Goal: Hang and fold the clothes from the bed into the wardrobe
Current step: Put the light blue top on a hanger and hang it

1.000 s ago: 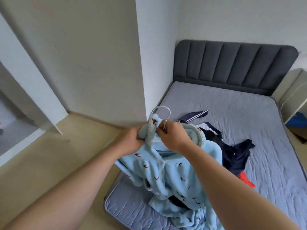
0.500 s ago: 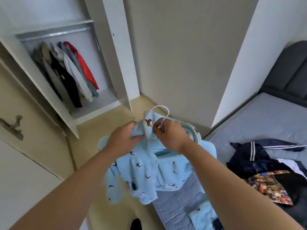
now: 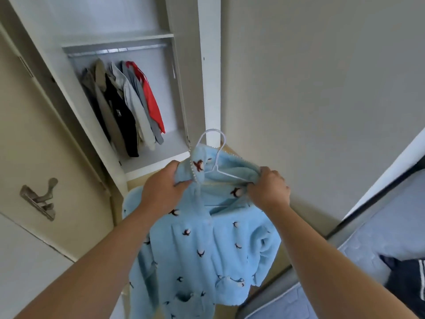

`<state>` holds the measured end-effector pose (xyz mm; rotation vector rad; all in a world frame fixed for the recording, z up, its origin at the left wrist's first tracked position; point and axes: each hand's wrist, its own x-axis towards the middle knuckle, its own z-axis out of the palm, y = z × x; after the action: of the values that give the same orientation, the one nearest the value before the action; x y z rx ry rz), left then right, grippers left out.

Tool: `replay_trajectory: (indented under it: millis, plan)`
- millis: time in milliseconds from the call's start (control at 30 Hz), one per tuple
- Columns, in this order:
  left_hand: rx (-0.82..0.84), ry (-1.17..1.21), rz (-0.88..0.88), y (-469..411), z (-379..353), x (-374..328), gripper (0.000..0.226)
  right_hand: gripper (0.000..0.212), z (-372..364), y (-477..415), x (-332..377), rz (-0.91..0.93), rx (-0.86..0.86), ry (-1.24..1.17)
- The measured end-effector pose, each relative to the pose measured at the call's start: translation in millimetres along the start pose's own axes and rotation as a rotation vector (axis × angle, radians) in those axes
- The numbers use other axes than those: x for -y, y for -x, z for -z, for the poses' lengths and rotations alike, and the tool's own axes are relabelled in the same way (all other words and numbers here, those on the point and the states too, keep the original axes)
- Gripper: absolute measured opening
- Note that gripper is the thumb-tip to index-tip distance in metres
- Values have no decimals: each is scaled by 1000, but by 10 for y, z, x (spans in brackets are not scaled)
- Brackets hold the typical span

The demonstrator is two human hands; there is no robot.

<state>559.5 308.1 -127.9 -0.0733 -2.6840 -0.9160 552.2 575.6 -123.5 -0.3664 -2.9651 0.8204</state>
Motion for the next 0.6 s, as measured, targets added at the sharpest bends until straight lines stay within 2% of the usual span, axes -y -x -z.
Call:
replay_trajectory:
  millis: [67, 200, 267, 333, 433, 467, 500, 533, 567, 600]
  plan:
    - [-18, 3, 20, -254, 6, 157, 24, 37, -115, -267, 216, 83, -61, -20]
    - [-62, 2, 72, -764, -92, 419, 24, 38, -351, -802, 660, 148, -69, -208]
    - [-80, -23, 91, -1025, -143, 529, 23, 33, -468, -1045, 884, 242, -29, -311]
    - [-98, -27, 107, -1275, -151, 621, 22, 23, -523, -1276, 1104, 363, 88, -308]
    - [-106, -12, 142, -1667, -76, 757, 24, 56, -509, -1670, 1326, 413, 280, -298]
    - [-108, -12, 146, -1805, -44, 807, 25, 56, -507, -1838, 1376, 398, 262, -336]
    - [-112, -14, 147, -1952, -15, 860, 27, 46, -521, -2027, 1412, 387, 192, -359]
    - [-119, -11, 150, -2098, 9, 916, 27, 28, -540, -2218, 1439, 404, 133, -321]
    - [-125, -1, 156, -2243, 28, 975, 27, 29, -575, -2411, 1470, 444, 109, -221]
    - [-128, 13, 164, -2382, 37, 1038, 27, 48, -611, -2567, 1522, 483, 143, -89]
